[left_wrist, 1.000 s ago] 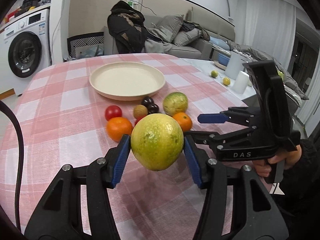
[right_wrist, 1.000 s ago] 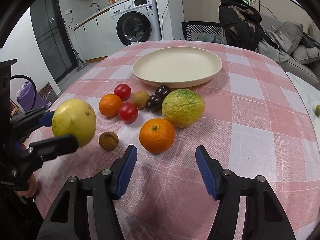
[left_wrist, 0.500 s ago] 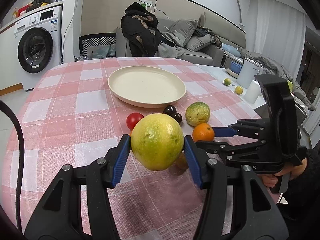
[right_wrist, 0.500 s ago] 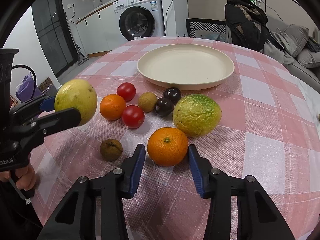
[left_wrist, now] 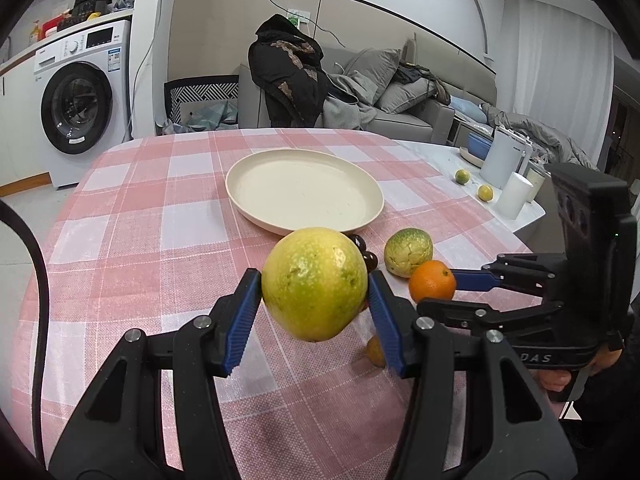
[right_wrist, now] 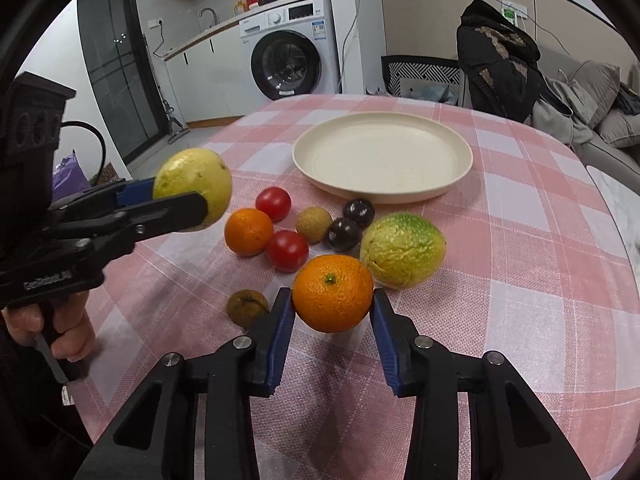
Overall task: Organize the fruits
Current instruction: 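Carry pomelo and small orange onto the cream plate and open both tools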
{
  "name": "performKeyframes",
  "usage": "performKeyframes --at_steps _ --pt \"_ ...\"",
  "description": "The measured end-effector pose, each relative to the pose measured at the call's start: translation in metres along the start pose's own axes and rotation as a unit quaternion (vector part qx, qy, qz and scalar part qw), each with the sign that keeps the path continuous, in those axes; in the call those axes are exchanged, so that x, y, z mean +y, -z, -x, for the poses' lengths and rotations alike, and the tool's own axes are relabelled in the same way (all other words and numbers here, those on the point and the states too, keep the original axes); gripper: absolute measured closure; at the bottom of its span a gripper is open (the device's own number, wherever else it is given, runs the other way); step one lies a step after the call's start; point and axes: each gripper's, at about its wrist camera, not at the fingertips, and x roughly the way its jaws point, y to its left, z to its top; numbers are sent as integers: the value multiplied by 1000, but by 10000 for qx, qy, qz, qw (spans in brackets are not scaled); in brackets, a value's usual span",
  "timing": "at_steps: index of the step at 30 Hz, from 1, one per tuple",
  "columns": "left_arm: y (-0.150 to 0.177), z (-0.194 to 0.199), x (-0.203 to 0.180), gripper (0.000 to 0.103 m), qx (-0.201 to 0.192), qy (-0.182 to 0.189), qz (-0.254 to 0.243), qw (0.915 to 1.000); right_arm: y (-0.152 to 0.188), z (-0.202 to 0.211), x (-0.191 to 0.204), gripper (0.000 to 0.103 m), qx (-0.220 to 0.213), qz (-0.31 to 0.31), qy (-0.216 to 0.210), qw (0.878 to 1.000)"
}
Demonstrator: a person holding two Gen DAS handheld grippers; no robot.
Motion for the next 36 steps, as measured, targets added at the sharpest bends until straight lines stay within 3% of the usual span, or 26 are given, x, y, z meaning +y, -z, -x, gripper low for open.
performKeyframes --at_steps 18,36 --pt "-27 -9 0 51 -223 -115 -69 9997 -29 28 -8 63 -654 -45 7 9979" --pt "-66 -41 -5 51 -333 -245 -181 9990 -70 13 -22 63 -739 -169 120 9971"
